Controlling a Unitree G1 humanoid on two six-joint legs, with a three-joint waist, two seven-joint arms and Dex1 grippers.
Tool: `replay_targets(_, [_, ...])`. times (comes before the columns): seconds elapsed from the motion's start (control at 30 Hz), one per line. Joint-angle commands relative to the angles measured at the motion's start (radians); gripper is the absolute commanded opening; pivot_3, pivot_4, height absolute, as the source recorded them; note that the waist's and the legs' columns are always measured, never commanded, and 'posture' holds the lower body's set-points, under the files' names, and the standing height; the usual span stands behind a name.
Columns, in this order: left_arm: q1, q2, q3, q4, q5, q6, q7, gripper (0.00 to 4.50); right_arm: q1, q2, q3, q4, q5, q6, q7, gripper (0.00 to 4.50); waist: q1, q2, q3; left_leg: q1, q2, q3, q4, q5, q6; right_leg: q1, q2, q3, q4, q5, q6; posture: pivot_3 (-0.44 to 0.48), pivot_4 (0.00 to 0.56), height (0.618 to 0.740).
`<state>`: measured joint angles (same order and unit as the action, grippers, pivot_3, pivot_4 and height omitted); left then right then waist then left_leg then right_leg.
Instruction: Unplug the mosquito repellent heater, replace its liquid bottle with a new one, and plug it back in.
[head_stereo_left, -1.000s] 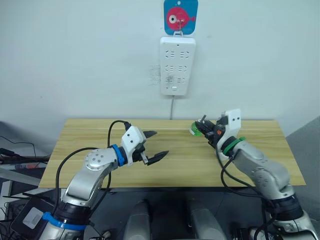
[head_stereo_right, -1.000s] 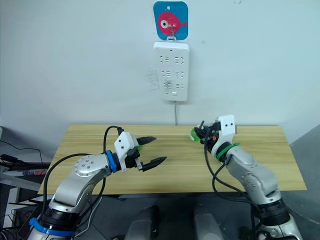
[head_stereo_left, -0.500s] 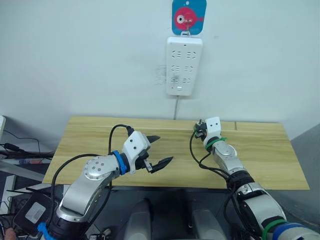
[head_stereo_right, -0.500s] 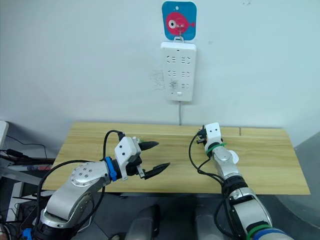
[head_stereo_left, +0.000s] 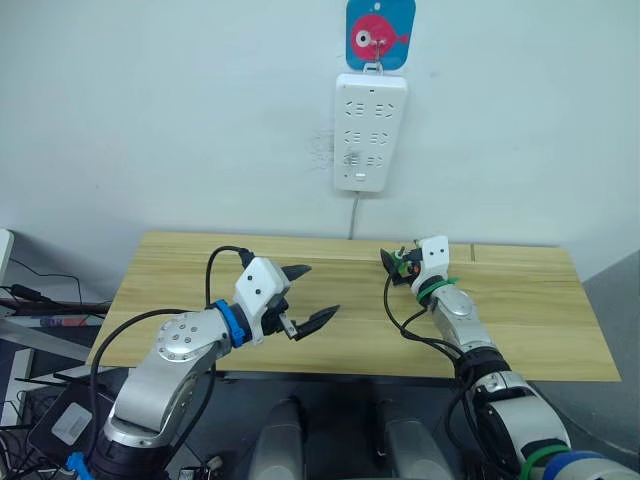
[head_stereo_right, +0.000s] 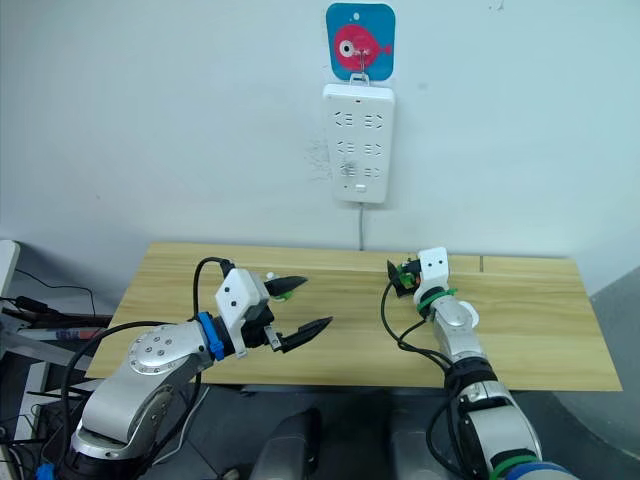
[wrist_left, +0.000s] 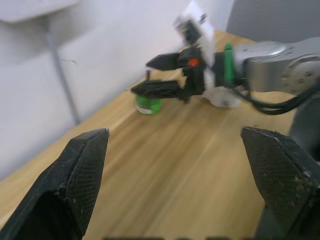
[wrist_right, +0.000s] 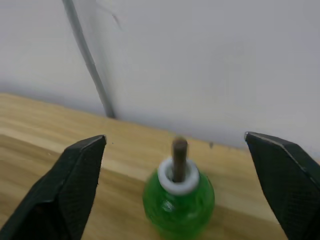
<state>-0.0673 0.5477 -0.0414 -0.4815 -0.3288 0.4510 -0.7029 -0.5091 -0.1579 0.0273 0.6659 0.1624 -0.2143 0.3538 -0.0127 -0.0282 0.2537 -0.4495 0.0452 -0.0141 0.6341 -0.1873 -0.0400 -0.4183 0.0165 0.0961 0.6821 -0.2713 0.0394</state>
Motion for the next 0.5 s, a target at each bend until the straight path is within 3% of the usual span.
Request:
replay_targets(0.03, [0.069,0.013,0.079,0.039,0.016,-0.072,0.015,4.5,0.133,-0.073,0.042,-0.414,0.077,0.184,0.133,4.47,0.002,0.001,-0.001,0.0,0.001,0.0,-0.001,0.0,0.0,0.0,-0.001,0.0,0.0,0.0,0.0,0.081,0.208,0.74])
replay_targets(0.23, [0.224,0.003,0.176,0.133,0.034,-0.21,0.02,4.5,0.294,-0.311,0.075,-0.944,0.167,0.499,0.291,4.47,0.001,0.003,-0.004,0.0,0.001,0.001,-0.003,0.0,0.0,-0.001,-0.003,0.0,-0.001,0.0,0.0,0.033,0.181,0.74])
replay_targets(0.33, [0.29,-0.01,0.217,0.168,0.023,-0.256,0.02,4.5,0.309,-0.413,0.066,-1.068,0.207,0.585,0.363,4.47,-0.007,0.002,-0.012,0.001,0.0,0.002,-0.003,0.001,-0.002,-0.001,-0.003,0.0,-0.002,-0.003,0.004,0.029,0.165,0.74])
replay_targets(0.5, [0.32,-0.025,0.26,0.263,0.045,-0.305,0.053,4.5,0.312,-0.542,0.054,-1.203,0.296,0.711,0.465,4.47,-0.011,0.0,-0.018,0.006,0.0,0.003,-0.002,0.002,-0.001,0.004,-0.002,0.0,-0.001,-0.004,0.003,0.053,0.193,0.74])
